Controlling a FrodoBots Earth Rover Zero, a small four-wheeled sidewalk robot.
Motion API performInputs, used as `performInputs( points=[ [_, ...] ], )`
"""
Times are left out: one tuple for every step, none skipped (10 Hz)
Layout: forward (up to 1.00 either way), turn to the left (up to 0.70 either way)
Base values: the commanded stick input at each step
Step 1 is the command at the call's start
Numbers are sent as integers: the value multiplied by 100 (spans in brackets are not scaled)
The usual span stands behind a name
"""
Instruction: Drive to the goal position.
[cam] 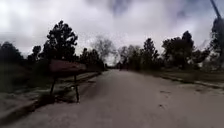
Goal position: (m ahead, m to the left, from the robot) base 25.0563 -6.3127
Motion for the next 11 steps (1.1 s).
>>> performInputs(
  points=[
    [70,0],
    [70,0],
    [70,0],
    [70,0],
    [70,0],
    [70,0],
    [70,0],
    [70,0],
    [70,0],
    [70,0],
    [70,0]
  ],
)
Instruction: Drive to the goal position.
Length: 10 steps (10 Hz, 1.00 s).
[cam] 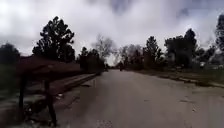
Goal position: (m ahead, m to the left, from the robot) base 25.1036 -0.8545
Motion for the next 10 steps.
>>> performInputs(
  points=[
    [70,0],
    [70,0],
    [70,0],
    [70,0],
    [70,0],
    [70,0],
    [70,0],
    [70,0],
    [70,0],
    [70,-2]
  ],
)
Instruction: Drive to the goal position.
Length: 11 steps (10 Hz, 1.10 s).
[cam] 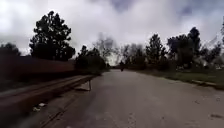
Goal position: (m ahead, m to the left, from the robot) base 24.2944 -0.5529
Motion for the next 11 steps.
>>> performInputs(
  points=[
    [70,-27],
    [70,-26],
    [70,-6],
    [70,0],
    [70,0],
    [70,0],
    [70,0],
    [70,0],
    [70,0],
    [70,0],
    [70,0]
  ],
)
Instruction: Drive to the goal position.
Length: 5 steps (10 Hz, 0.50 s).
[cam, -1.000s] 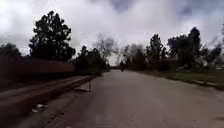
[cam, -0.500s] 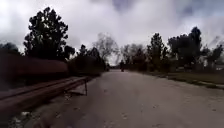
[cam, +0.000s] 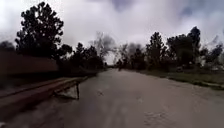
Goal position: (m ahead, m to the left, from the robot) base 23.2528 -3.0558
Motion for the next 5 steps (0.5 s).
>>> performInputs(
  points=[
    [70,0],
    [70,0],
    [70,0],
    [70,0],
    [70,0]
  ],
)
